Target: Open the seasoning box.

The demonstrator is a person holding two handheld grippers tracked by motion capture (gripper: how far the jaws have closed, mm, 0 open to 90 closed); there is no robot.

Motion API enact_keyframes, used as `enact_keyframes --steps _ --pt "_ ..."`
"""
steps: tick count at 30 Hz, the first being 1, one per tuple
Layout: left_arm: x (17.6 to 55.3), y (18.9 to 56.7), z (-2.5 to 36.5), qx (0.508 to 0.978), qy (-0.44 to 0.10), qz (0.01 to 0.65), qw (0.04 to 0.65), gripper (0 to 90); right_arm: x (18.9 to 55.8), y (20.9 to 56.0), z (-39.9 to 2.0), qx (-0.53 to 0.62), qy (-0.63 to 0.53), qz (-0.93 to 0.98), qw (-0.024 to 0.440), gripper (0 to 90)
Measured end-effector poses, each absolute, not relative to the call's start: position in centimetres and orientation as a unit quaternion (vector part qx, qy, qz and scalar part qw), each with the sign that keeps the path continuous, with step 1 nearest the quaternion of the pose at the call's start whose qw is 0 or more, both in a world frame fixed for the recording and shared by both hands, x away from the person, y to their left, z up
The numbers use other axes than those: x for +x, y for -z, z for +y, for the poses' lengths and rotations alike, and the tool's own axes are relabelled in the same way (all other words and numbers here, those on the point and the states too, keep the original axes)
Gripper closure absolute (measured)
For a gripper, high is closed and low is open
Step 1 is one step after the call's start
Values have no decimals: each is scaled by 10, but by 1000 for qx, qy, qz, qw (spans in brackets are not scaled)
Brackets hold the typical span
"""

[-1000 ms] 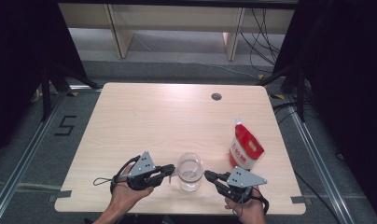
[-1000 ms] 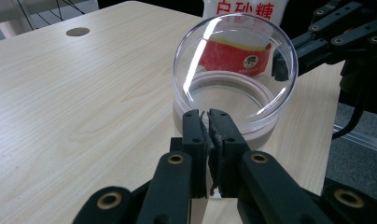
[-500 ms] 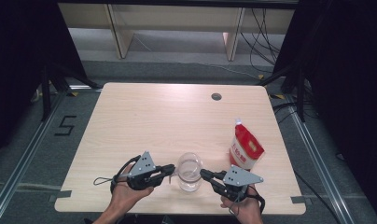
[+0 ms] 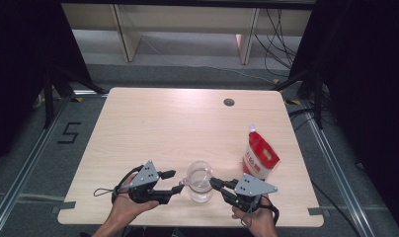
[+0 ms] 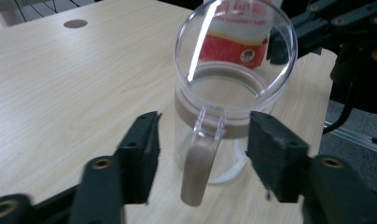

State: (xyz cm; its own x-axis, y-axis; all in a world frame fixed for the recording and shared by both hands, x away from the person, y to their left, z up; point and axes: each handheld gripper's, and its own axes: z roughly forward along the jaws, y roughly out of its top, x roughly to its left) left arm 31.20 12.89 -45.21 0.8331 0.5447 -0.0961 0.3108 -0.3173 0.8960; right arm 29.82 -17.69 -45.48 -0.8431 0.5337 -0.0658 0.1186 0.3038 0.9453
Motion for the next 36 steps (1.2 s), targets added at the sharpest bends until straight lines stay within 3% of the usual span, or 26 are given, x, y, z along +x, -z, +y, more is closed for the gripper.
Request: enact_keyframes --steps 14,36 --pt "304 485 144 816 -111 296 485 227 298 452 -170 199 -561 782 188 868" --pt "294 491 158 813 -118 318 474 189 296 446 -147 172 -564 786 186 864"
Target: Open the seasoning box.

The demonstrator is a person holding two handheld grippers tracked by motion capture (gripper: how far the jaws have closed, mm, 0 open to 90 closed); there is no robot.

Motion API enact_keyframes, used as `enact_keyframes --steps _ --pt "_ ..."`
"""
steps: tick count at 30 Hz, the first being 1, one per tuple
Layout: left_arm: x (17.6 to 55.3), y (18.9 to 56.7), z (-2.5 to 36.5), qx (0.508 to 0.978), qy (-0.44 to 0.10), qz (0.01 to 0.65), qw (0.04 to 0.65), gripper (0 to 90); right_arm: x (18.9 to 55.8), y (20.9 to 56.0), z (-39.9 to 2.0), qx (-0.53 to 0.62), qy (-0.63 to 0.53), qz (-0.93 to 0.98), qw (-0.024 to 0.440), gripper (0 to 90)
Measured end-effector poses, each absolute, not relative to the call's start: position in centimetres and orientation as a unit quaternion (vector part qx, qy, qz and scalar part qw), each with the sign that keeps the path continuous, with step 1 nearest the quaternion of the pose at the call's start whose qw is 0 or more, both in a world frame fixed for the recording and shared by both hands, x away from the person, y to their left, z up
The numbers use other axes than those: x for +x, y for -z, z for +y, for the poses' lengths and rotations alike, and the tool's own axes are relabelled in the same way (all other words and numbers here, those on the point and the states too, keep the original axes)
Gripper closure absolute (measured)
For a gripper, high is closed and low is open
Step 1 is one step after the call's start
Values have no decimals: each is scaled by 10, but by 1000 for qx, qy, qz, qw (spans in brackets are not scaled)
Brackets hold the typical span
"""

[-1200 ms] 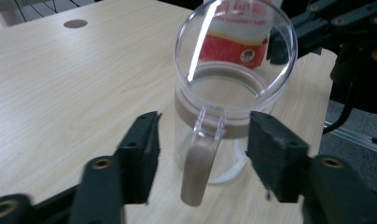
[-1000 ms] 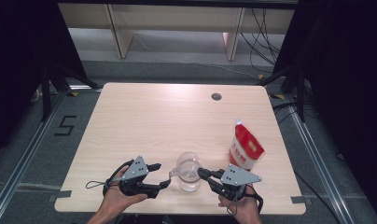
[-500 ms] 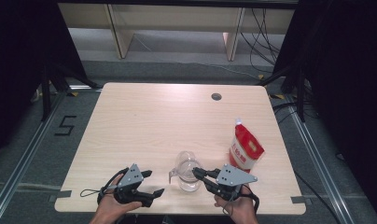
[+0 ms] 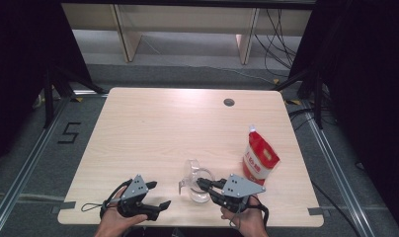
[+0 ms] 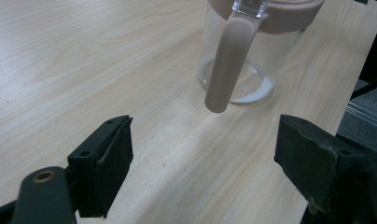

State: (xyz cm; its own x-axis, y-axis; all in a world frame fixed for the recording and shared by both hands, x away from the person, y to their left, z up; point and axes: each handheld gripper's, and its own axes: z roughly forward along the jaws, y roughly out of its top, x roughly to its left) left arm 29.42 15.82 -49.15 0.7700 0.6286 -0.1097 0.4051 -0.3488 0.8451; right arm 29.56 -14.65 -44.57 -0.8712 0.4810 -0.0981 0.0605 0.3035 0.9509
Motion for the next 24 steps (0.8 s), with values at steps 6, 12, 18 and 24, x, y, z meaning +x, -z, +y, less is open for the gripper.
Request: enact_keyframes --steps 6,12,18,24 --pt "293 492 163 809 -123 323 476 189 296 446 -139 168 -564 789 179 862" --pt "293 493 162 811 -125 323 472 188 295 447 -134 160 -566 791 169 856" --pt "294 493 166 820 -135 317 457 188 294 446 -144 167 -567 787 177 833" --pt "293 494 163 813 -127 320 470 188 290 445 -171 192 -564 777 203 684"
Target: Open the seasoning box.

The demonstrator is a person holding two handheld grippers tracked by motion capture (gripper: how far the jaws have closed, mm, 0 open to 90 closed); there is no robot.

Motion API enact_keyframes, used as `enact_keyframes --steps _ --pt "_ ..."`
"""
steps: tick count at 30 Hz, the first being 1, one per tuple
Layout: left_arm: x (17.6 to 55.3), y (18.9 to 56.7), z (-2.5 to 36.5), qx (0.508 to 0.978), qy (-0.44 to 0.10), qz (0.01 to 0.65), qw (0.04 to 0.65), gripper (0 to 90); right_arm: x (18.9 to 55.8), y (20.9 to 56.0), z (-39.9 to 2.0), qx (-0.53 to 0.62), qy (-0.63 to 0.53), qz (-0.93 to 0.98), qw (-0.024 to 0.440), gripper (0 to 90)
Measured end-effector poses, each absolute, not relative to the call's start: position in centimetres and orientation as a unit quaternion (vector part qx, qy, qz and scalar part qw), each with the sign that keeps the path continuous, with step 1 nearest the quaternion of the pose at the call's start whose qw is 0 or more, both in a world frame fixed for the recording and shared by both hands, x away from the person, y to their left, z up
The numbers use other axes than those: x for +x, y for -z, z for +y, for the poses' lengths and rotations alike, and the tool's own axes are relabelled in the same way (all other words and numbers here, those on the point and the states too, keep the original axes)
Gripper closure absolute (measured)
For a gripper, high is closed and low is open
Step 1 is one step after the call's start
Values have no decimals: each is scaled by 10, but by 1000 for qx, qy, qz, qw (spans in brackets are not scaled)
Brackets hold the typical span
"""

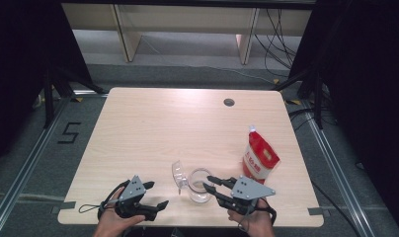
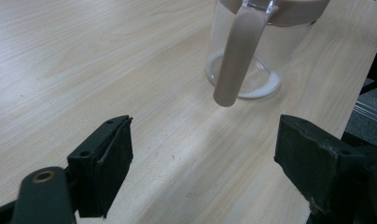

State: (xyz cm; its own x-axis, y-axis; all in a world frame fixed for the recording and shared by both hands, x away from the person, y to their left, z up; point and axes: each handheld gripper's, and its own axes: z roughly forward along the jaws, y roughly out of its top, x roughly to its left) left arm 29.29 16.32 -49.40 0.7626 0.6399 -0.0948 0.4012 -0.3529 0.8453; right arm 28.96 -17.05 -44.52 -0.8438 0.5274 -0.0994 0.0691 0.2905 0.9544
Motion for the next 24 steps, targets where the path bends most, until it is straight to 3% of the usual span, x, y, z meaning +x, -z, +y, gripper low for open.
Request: enact_keyframes --steps 3,13,24 --pt "293 495 162 808 -128 321 477 188 286 447 -193 215 -563 767 221 592" --pt "293 494 163 808 -131 320 477 188 269 458 -246 278 -546 751 247 521" --pt "294 493 165 807 -131 325 475 180 261 468 -272 339 -517 747 245 411"
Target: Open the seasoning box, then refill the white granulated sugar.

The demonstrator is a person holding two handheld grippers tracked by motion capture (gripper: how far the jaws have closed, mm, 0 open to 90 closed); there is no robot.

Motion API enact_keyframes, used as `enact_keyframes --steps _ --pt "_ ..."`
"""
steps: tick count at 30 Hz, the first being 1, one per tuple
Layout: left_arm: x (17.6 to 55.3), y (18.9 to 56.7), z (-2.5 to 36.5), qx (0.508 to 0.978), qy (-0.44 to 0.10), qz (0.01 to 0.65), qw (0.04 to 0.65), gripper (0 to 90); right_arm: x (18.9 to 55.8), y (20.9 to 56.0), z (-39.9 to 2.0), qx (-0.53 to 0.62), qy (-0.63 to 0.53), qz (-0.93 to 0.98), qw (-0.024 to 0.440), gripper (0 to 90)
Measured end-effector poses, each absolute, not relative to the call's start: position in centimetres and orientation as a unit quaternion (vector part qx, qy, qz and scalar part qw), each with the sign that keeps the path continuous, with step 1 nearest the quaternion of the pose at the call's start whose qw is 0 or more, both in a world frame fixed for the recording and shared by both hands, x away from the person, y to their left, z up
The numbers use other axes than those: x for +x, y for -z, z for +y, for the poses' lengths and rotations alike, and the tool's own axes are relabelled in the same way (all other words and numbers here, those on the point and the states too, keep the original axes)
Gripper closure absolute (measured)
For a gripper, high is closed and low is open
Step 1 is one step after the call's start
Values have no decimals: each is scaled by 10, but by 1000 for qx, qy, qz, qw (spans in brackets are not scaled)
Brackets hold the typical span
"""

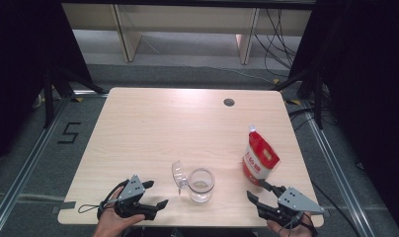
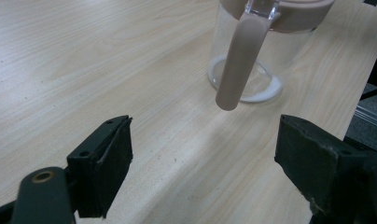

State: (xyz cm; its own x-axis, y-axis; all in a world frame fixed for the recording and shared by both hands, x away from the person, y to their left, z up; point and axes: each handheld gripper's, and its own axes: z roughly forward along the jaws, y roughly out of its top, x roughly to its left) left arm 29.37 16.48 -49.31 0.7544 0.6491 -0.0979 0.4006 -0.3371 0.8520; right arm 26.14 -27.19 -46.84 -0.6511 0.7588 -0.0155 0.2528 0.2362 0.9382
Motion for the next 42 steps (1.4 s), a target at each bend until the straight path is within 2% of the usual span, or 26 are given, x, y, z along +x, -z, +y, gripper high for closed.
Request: enact_keyframes --steps 1,7,8,13,35,38,42 --pt "293 493 164 806 -129 325 477 178 262 471 -276 354 -515 744 239 372" --pt "293 493 162 808 -128 320 478 171 267 476 -285 375 -504 738 247 281" --pt "294 493 162 809 -131 315 479 169 269 476 -289 375 -502 734 261 254" --pt "294 493 160 808 -128 324 475 166 272 477 -294 390 -515 718 259 205" --pt "292 493 159 807 -131 318 480 165 291 481 -297 399 -515 703 284 164" --pt "293 492 161 814 -132 310 473 165 295 482 -297 398 -517 706 275 161" --pt "293 493 162 812 -133 309 477 165 298 482 -296 393 -517 702 294 160"
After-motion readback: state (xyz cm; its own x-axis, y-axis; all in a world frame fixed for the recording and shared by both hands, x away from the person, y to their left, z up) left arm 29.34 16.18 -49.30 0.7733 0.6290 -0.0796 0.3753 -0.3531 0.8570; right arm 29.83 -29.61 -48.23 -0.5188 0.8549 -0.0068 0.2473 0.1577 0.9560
